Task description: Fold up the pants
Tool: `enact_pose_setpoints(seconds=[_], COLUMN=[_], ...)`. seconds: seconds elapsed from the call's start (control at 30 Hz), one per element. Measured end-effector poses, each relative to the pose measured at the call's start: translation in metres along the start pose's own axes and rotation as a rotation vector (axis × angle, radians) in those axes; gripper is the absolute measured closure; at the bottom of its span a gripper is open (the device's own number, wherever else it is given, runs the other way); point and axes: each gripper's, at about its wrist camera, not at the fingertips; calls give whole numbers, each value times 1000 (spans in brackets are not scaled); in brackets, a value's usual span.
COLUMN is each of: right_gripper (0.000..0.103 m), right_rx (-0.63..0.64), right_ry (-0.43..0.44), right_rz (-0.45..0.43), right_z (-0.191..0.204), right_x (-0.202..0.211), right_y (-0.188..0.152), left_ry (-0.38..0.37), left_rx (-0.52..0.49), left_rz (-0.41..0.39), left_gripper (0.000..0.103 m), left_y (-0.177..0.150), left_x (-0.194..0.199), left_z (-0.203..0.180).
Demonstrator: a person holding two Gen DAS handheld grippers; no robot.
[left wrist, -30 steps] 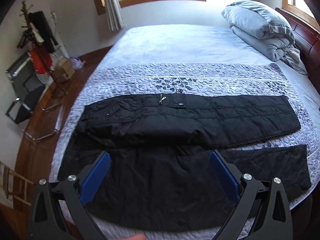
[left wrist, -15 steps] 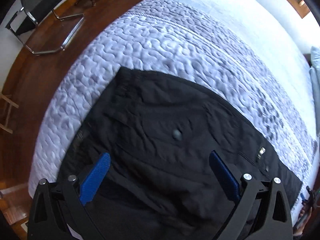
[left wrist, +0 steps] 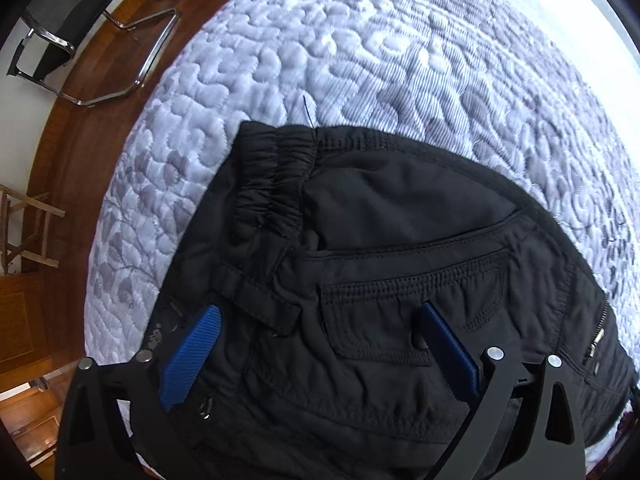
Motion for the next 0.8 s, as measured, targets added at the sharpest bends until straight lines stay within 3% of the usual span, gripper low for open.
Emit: enact_pose_setpoints(seconds=[0.1,0.17,0.2,0.27,0.33,0.37,0.43,0.47,0.5,0.6,0.8], right_gripper=[2,3,8,23,53,60,84,85,88,90,91], right_rx=[-7,-19,-12,5,8,10,29,38,47,54,7], right_ry=[-26,-24,-33,-50,-46,-48,-50,-55,-66,-66,25], right_rz=[18,1,-14,-68,-102,-115,-142,-155,-168,-219,-354], right_z=[1,-1,1,1,0,-1,-3,-3,-2,-2,-8], right_x=[1,3,5,14,22,26,36,41,47,62,112], right_y=[2,1,1,-3,-8,-11,-16,-19,-22,-36,-59], left_ry=[-4,27,30,24,27,32,45,56,85,66,-58], left_rx=[27,-21,-55,-102,-151,-172,-207,-216,-228,-261,-277], left_rz=[-13,-28,-32,-32,-31,-30,-37,-47,-57,-106,-261], left_gripper=[4,6,15,29,45,54,69,83,90,90,91], left_y=[2,-3,-5,-8,-13,-16,-21,-23,-29,-40,-75], left_x=[-8,-11,-11,-12,-11,-10,-7,-4,3,19,64], left_z=[-1,-9,-14,-21,-31,-38,-47,-52,-57,-60,-44])
Point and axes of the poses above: each gripper's, at about its wrist camera, not at the fingertips, and x roughly against the way its jaws point, z to its left, y to its top, and after that the axes turned 14 degrees about -y, right-handed
